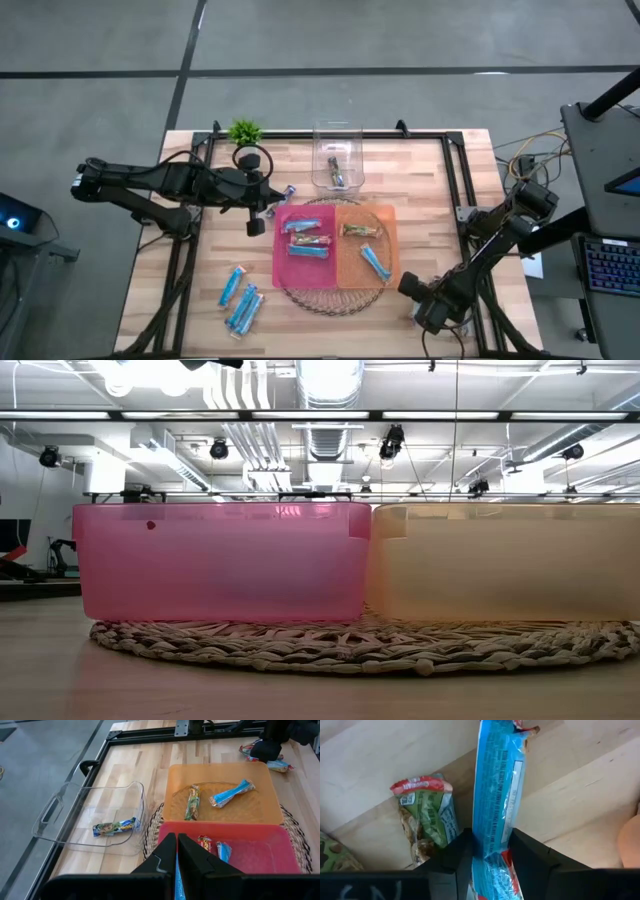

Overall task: Pick and place Granola Bars by type
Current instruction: Put the red granola bar into the red bin

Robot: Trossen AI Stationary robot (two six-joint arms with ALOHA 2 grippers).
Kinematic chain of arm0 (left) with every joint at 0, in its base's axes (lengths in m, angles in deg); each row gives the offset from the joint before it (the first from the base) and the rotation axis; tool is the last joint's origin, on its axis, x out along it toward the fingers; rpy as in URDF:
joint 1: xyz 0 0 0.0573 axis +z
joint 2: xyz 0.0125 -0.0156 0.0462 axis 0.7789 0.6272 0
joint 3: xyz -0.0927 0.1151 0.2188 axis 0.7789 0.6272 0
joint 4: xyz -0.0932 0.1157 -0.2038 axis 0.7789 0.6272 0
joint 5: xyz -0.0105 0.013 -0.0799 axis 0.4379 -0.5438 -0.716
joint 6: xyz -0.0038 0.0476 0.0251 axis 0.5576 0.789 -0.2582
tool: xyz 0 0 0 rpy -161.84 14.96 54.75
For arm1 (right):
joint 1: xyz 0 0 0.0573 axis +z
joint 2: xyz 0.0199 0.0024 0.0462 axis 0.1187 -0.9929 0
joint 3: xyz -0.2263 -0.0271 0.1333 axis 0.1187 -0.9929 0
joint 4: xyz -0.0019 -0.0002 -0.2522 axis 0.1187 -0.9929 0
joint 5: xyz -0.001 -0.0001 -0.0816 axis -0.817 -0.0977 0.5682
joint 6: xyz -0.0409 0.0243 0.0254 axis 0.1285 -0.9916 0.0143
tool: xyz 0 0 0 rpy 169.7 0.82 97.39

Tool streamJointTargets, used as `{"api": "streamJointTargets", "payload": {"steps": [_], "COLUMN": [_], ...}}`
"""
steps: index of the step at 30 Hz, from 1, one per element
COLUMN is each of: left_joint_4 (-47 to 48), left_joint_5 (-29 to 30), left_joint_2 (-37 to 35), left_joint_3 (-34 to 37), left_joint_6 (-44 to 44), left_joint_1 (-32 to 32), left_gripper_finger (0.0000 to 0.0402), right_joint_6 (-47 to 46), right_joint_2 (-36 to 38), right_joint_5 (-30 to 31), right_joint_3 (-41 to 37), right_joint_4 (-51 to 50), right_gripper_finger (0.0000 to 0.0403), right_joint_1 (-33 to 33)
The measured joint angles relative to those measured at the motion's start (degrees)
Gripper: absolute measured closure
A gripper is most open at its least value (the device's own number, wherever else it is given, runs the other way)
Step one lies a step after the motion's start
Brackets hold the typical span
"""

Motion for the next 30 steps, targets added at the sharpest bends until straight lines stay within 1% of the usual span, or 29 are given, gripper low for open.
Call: {"api": "streamJointTargets", "payload": {"steps": [10, 13, 23, 30], "left_joint_4": [0.00, 0.00, 0.00, 0.00], "left_joint_5": [0.04, 0.13, 0.15, 0.16], "left_joint_2": [0.00, 0.00, 0.00, 0.00], "left_joint_3": [0.00, 0.00, 0.00, 0.00], "left_joint_6": [0.83, 0.85, 0.87, 0.87], "left_joint_1": [0.00, 0.00, -0.01, -0.02], "left_gripper_finger": [0.0401, 0.0401, 0.0401, 0.0401], "right_joint_6": [-0.04, 0.00, -0.04, -0.65], "right_joint_2": [0.00, 0.00, 0.31, 3.15], "right_joint_5": [-0.17, -0.21, -1.80, -1.89], "right_joint_3": [-0.07, -0.07, 0.12, 5.70], "right_joint_4": [0.23, 0.24, 0.04, -6.13], "right_gripper_finger": [0.0341, 0.0351, 0.0355, 0.0356], "right_joint_1": [-0.36, -0.35, -0.33, -0.28]}}
